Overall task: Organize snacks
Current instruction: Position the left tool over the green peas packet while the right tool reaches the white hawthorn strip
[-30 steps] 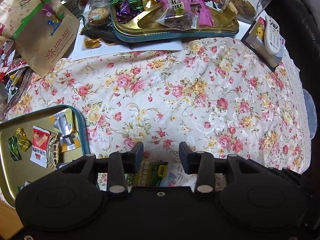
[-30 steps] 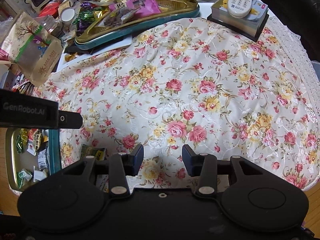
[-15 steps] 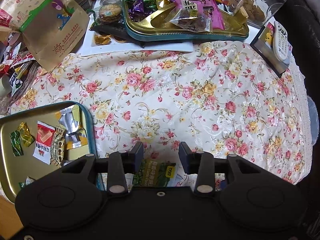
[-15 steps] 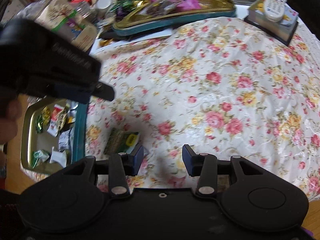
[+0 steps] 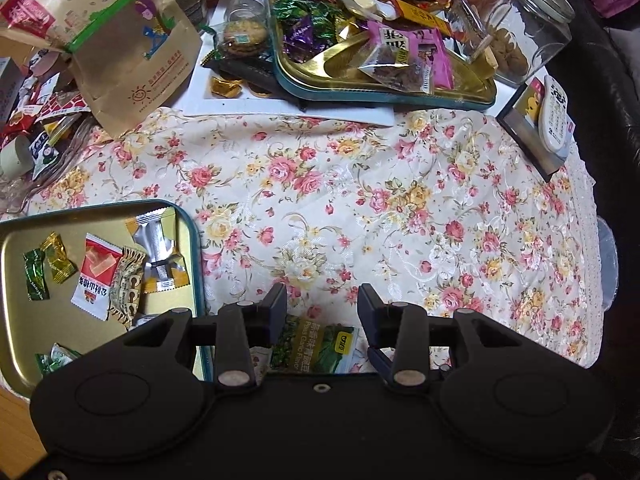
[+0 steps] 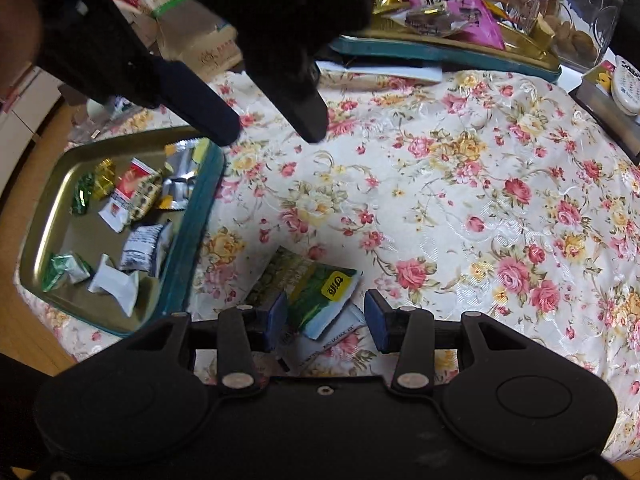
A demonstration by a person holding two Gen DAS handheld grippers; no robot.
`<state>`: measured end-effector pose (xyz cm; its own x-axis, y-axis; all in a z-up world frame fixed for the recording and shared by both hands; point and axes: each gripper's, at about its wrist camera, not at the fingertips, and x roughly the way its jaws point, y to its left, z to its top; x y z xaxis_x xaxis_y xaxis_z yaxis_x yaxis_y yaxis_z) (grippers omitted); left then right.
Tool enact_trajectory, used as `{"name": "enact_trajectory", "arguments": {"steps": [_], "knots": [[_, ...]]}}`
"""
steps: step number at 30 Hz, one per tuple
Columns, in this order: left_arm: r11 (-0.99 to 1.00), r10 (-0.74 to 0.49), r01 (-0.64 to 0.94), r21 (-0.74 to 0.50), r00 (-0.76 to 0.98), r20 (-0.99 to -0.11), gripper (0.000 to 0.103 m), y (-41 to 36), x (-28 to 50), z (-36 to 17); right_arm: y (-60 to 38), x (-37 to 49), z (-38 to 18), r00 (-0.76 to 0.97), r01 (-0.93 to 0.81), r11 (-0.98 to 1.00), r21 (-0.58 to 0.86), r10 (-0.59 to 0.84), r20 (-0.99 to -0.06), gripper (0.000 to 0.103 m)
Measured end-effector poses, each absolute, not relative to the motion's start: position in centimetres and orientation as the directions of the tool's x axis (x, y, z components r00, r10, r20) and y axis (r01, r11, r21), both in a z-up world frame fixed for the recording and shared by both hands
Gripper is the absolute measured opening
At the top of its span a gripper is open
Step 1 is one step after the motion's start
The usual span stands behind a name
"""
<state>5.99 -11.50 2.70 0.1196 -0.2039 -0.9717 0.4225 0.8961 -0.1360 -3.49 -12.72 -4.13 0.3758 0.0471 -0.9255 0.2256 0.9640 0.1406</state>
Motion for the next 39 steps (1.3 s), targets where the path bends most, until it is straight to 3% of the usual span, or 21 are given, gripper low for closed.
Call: {"name": "enact_trajectory", "arguments": {"steps": [15, 20, 25, 33, 39], "knots": [[0.893, -0.245, 0.411, -0.181, 0.109, -0.963, 0.048, -10.9, 6.0, 3.3, -14.9, -0.8, -7.0, 0.322, 0.346, 0.937, 0.050, -0.068, -0.944, 0.046], [0.894, -0.249, 0.407, -0.186, 0.108, -0.962, 0.048, -10.7, 6.2, 3.4, -18.2, -1.0, -7.4, 0.285, 0.443, 0.896, -0.026, -0.169, -0.944, 0.047], [0.906, -0.238, 0.388, -0.172, 0.128, -0.963, 0.048, -9.5, 6.8, 3.5, -20.6, -2.2, -5.4, 0.334, 0.501, 0.861, 0.083, -0.104, -0.937, 0.047], [0.922, -0.183, 0.367, -0.126, 0.125, -0.975, 0.048, -8.4, 7.4, 2.2, -17.0, -3.9, -3.5, 0.417, 0.345, 0.908, 0.236, 0.077, -0.906, 0.047], [0.907, -0.183, 0.403, -0.123, 0.114, -0.976, 0.048, -9.5, 6.8, 2.0, -11.7, -4.5, -4.1, 0.419, 0.125, 0.981, 0.146, 0.081, -0.904, 0.047]]}}
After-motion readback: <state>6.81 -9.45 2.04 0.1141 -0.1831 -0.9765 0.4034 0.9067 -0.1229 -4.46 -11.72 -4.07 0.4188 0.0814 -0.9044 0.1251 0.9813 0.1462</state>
